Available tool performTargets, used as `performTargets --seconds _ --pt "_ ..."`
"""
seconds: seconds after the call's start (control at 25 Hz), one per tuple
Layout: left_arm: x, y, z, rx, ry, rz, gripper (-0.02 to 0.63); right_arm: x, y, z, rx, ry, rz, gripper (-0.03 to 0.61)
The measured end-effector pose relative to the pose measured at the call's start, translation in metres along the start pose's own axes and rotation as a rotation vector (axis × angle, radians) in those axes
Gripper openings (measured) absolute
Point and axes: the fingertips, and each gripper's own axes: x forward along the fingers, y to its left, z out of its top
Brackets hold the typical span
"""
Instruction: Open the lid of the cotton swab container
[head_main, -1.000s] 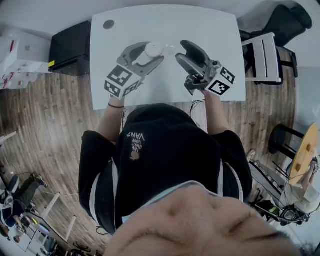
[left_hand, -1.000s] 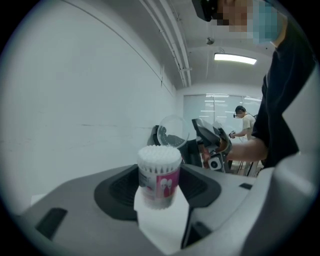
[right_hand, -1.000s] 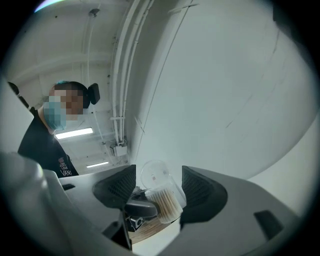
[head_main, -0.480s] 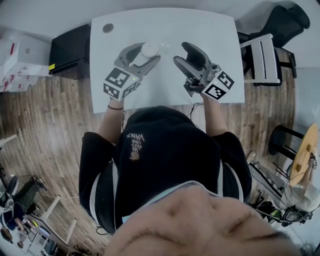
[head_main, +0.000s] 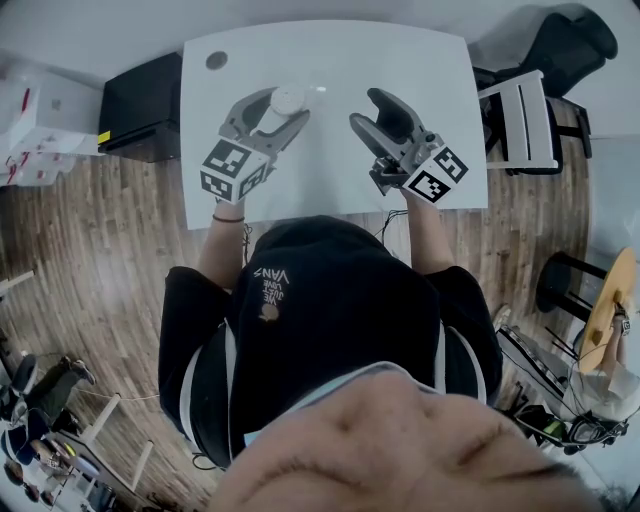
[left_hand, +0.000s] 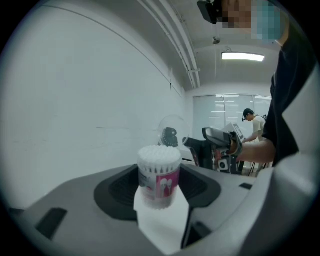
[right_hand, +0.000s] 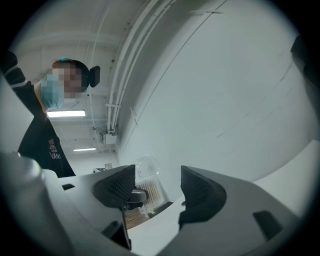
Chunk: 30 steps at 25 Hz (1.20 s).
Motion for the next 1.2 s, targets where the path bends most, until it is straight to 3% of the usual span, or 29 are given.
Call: performTargets --seconds 0.56,0.76,0.88,1.2 --pt "-0.015 0.008 0.002 -0.023 -0.037 0.044 0.247 0.001 -0.006 -0.013 -0.093 0.066 -0.084 0.265" --pt "-0.016 0.008 0.001 -0.025 -0.036 0.046 0.247 0.001 -0.009 -0.016 -0.115 0.083 -0.114 0.231" --pt "-0.019 0.01 -0.001 -0.027 -0.034 0.047 0.247 0.0 -0.012 -0.018 -0.103 0.08 -0.136 0.155" --pt "-0.024 0.009 -0.005 -0.029 -0.03 0.056 0.247 -0.004 -0.015 -0.026 -0.113 0.103 -0.175 0.13"
